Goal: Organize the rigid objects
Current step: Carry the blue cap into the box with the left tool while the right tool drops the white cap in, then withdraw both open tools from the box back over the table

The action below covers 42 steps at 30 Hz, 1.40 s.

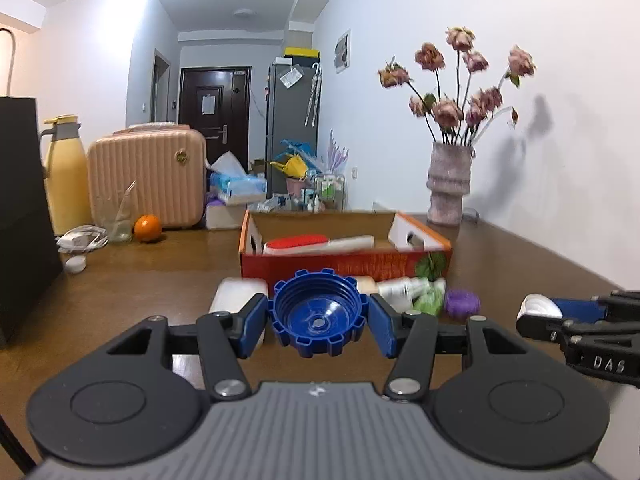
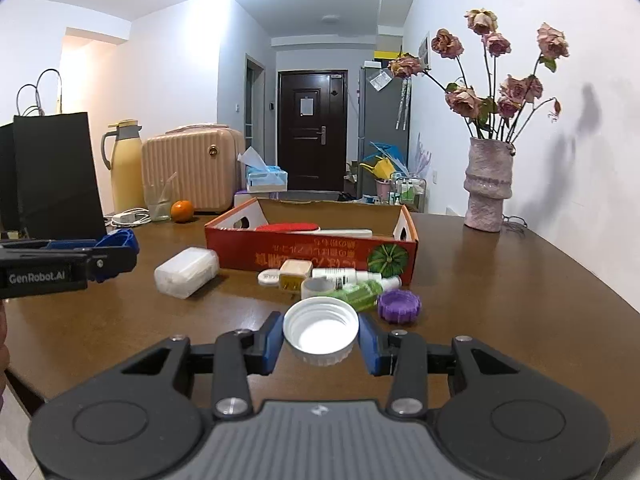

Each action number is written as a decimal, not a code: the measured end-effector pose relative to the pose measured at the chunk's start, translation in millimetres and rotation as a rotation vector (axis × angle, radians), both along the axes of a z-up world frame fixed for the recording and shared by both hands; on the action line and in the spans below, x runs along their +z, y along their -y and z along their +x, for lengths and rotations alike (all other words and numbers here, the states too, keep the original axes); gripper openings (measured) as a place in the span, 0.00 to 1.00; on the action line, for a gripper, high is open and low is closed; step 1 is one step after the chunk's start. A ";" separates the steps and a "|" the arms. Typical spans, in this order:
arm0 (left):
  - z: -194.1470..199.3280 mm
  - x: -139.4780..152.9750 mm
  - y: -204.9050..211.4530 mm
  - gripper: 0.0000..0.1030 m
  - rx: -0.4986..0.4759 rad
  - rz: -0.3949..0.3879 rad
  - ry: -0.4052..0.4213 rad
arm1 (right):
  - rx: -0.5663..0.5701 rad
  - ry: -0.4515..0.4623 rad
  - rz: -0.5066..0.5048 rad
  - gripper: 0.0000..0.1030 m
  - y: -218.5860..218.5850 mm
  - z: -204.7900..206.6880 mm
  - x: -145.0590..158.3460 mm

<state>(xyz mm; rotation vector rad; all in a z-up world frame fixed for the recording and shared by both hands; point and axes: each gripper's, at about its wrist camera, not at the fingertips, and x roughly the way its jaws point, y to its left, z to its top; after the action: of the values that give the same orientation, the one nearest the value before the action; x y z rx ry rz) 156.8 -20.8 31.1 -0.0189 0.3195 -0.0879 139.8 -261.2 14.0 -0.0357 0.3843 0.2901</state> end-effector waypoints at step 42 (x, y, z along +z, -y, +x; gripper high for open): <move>384.7 75.1 -32.0 0.80 0.051 0.124 -0.338 | -0.058 -0.255 -0.299 0.67 -42.1 429.7 63.1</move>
<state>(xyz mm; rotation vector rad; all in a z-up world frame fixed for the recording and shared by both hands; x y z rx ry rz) 541.5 11.2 106.2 0.0815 0.6619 -0.0131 569.5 -219.1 77.1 -0.2823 0.6785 0.1774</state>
